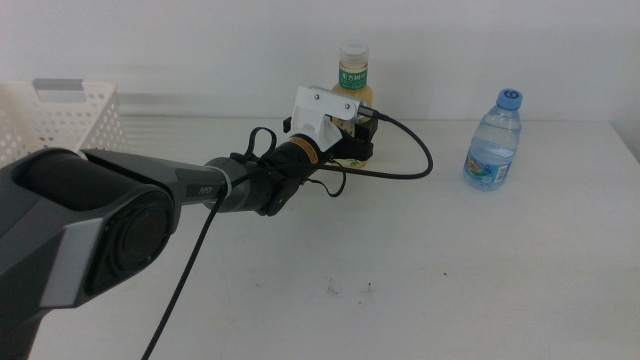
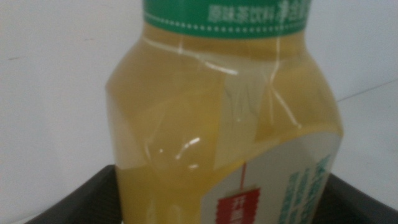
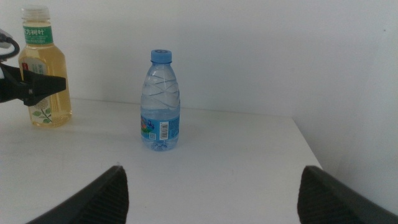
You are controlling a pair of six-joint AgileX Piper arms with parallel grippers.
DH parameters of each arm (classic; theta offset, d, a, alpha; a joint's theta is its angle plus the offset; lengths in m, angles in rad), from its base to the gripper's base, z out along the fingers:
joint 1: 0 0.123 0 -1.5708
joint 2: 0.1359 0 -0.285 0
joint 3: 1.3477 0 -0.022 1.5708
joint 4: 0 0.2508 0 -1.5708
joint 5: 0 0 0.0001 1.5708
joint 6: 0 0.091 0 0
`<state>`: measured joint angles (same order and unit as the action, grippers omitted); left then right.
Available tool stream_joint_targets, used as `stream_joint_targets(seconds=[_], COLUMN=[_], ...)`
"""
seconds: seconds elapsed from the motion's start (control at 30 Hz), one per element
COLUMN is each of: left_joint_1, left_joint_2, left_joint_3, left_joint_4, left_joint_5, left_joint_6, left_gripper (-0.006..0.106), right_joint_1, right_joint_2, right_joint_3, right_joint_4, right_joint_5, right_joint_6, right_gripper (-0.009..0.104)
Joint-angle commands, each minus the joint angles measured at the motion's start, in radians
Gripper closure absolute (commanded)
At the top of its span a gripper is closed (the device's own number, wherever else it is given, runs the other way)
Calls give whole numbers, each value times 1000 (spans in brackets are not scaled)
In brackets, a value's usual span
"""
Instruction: Use arms to grab the bottles and put them into the dustbin to the left of the table.
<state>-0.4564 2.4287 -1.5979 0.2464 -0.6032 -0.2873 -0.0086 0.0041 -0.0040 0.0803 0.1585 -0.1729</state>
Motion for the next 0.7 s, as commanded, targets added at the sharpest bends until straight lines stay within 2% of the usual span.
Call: stream_joint_targets(seconds=[0.0,0.2,0.33,0.37,0.47,0.57,0.67], left_joint_1=[7,9,9,9,9,9,9], left_joint_2=[7,21,49,57,68,68,66], left_joint_3=[-14,-20,-62,-72,-101,-101,-101], left_joint_4=[18,14,21,25,36,38,110], left_joint_5=[-4,-6,-6,-4,-6,-4,-4], left_joint_6=[-9,-9,-9,-11,-34,-31,-29], left_gripper=[7,8,19,24,48,78,102], right_joint_1=[-4,-4,-4,-4,-4,-4,-4], right_joint_2=[-4,-4,-4,-4,-4,-4,-4], right_joint_3=[4,4,4,4,4,4,4], right_joint_4=[0,0,0,0,0,0,0], right_joint_5=[-9,-9,-9,-9,-9,-9,-9], right_joint_6=[-3,-3,-3,-3,-3,-3,-3], right_gripper=[15,15,15,15,15,15,15])
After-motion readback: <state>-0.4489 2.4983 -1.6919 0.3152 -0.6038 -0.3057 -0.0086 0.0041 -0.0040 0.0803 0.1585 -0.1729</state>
